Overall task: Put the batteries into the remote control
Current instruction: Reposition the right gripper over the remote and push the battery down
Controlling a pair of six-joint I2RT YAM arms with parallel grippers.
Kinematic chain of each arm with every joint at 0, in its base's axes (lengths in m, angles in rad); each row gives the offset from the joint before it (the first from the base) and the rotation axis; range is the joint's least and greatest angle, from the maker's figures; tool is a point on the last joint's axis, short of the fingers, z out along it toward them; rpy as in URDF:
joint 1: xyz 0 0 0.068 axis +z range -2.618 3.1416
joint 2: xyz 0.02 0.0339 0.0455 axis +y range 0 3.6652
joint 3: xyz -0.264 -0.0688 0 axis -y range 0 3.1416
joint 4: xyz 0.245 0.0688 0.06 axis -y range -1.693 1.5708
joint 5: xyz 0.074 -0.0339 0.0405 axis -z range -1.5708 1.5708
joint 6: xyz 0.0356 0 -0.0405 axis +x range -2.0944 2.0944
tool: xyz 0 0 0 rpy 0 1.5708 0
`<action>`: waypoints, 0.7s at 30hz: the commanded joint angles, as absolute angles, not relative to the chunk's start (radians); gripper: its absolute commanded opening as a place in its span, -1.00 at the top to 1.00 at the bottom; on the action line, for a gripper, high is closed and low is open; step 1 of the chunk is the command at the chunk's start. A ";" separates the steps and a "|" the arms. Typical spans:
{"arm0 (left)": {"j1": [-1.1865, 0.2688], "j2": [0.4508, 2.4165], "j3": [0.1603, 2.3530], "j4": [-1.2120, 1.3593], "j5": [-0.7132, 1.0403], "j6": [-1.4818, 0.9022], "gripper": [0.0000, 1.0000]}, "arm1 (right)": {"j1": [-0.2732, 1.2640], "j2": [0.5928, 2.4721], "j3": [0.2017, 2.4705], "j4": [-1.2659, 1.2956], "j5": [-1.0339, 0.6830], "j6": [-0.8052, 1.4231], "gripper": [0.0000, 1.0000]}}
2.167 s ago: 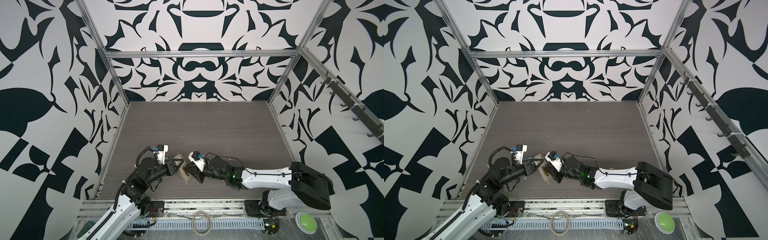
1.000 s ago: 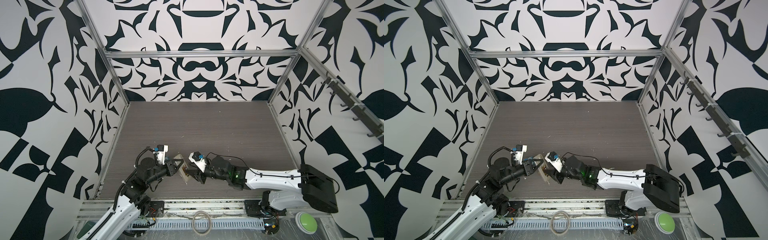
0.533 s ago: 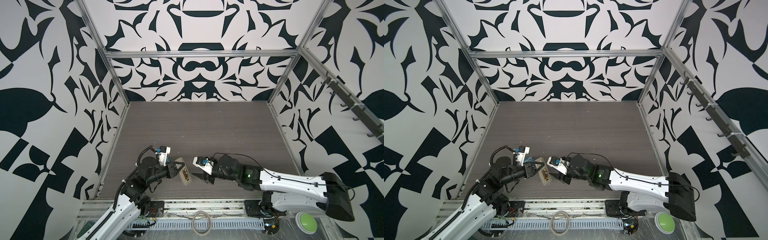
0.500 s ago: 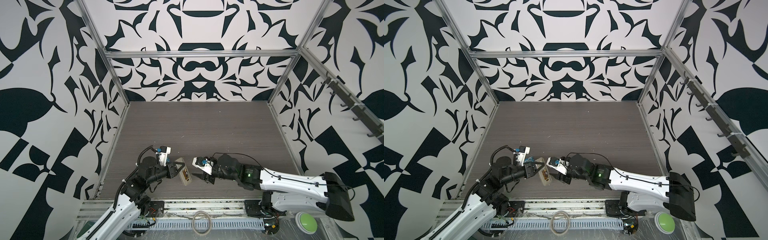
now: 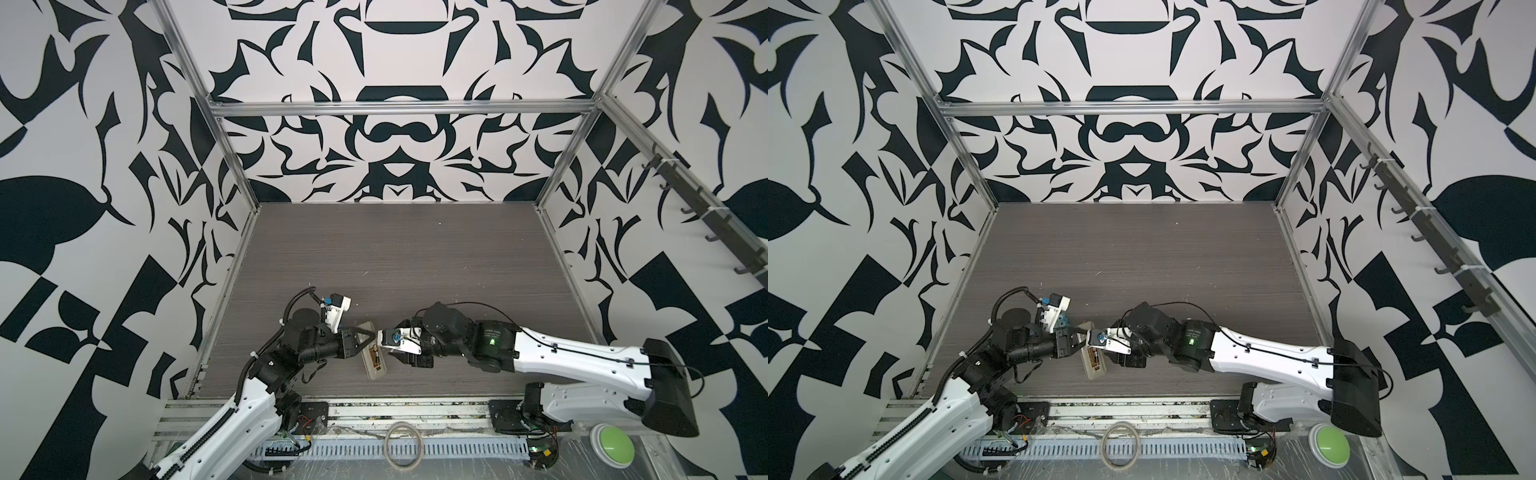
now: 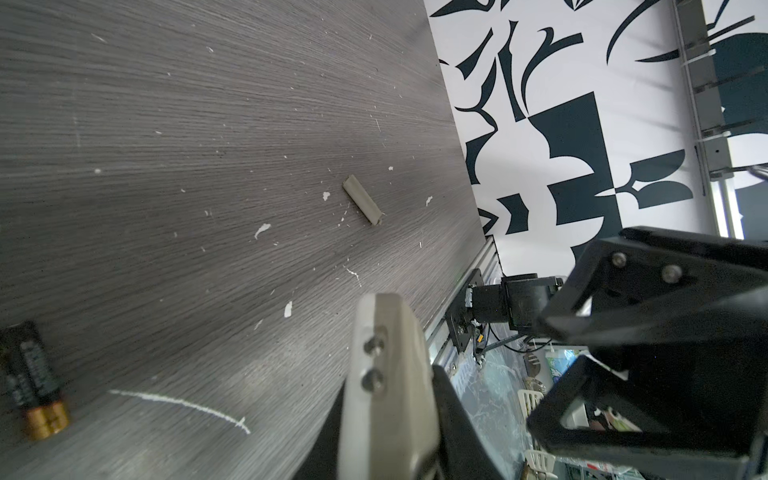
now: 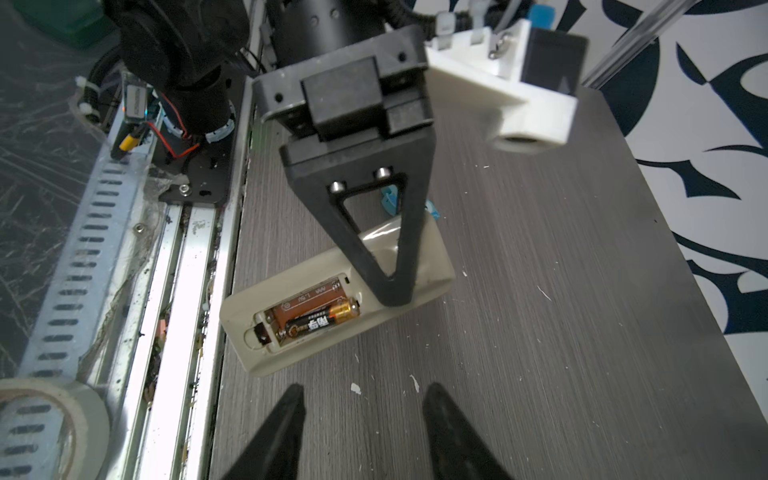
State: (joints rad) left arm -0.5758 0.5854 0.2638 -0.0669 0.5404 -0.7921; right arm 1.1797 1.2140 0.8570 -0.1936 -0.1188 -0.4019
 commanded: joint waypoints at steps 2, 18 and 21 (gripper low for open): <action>-0.593 0.596 0.289 -0.029 0.575 -0.792 1.00 | 1.184 1.244 0.923 -0.191 -0.187 -0.448 0.21; -0.611 0.624 0.285 -0.005 0.601 -0.806 1.00 | 1.184 1.304 0.947 -0.186 -0.218 -0.492 0.39; -0.612 0.623 0.285 -0.003 0.603 -0.808 1.00 | 1.184 1.315 0.950 -0.189 -0.214 -0.497 0.40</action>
